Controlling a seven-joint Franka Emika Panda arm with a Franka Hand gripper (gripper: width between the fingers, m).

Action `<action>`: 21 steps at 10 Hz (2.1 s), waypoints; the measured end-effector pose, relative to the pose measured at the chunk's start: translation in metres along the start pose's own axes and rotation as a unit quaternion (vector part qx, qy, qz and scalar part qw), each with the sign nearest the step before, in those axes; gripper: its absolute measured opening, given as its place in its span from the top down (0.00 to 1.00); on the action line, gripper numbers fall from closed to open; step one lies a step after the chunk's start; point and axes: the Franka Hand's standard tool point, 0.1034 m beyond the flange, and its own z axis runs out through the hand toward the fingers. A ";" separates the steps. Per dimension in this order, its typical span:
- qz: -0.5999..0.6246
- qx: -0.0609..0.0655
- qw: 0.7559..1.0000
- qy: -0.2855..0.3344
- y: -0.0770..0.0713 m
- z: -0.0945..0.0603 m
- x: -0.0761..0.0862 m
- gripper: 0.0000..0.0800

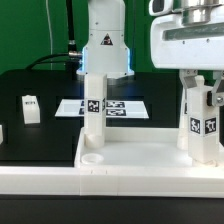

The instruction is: Assemble desk

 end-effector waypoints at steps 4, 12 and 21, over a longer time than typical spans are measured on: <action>-0.089 -0.003 0.996 0.002 0.000 0.000 0.002 0.23; -0.417 -0.011 0.909 0.009 -0.010 0.001 -0.004 0.19; -0.581 -0.025 0.814 0.016 -0.010 0.001 -0.003 0.53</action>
Offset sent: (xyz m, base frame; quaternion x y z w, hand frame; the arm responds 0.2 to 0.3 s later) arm 0.0026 -0.0051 0.0022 -0.0223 -0.0008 -0.0939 0.9953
